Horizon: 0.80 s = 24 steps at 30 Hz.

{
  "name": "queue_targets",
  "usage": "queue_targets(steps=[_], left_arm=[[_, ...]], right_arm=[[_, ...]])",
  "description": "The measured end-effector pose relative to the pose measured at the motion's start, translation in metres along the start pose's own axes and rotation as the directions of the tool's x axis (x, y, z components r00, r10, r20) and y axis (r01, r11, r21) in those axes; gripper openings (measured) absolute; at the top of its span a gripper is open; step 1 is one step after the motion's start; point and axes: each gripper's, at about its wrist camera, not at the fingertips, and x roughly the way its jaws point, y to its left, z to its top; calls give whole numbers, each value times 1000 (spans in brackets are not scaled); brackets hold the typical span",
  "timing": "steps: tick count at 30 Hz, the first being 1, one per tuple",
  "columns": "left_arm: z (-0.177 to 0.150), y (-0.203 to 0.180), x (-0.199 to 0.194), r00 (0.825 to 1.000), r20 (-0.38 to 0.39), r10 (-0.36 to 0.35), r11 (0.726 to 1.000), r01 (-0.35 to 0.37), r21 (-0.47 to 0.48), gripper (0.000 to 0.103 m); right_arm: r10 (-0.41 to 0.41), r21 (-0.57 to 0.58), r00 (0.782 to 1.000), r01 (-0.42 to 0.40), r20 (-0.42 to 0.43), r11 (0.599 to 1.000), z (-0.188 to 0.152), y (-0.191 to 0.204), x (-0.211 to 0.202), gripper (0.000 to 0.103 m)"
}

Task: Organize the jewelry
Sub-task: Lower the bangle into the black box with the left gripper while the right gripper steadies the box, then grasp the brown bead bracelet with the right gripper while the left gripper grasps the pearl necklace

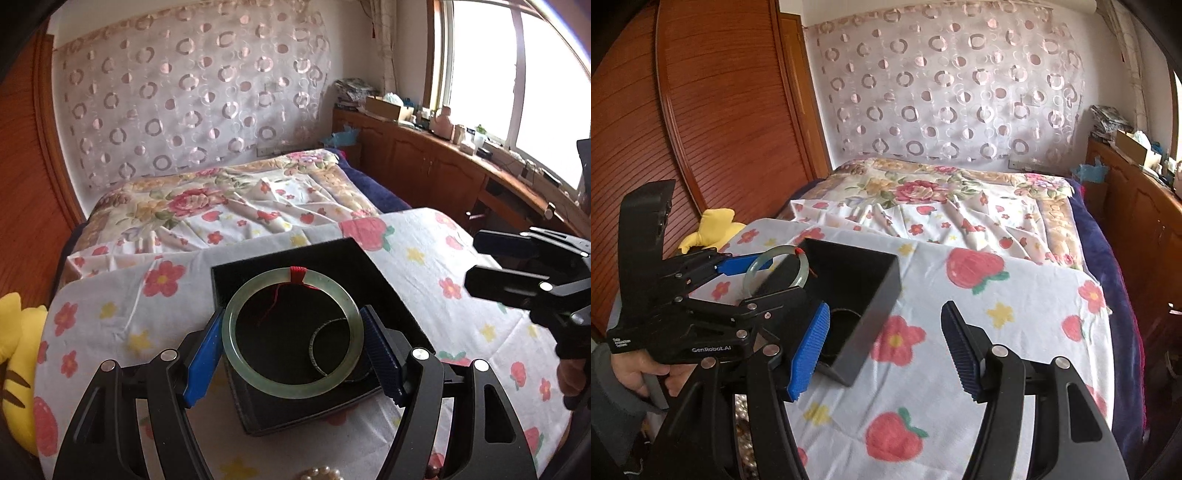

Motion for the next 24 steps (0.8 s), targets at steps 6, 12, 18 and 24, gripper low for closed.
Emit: queue_targets(steps=[6, 12, 18, 24], left_arm=[[-1, -2, 0, 1000, 8, 0, 1000, 0, 6, 78], [-5, 2, -20, 999, 37, -13, 1000, 13, -9, 79], [-29, 12, -57, 997, 75, 9, 1000, -7, -28, 85], [-72, 21, -91, 996, 87, 13, 999, -9, -47, 87]], right_arm=[[-6, 0, 1000, 6, 0, 1000, -10, -6, -6, 65], [-5, -22, 1000, 5, 5, 1000, -21, 1, -14, 65], [26, -55, 1000, -27, -12, 998, -51, 21, -26, 65], [72, -110, 994, -81, -84, 991, -86, 55, -22, 44]])
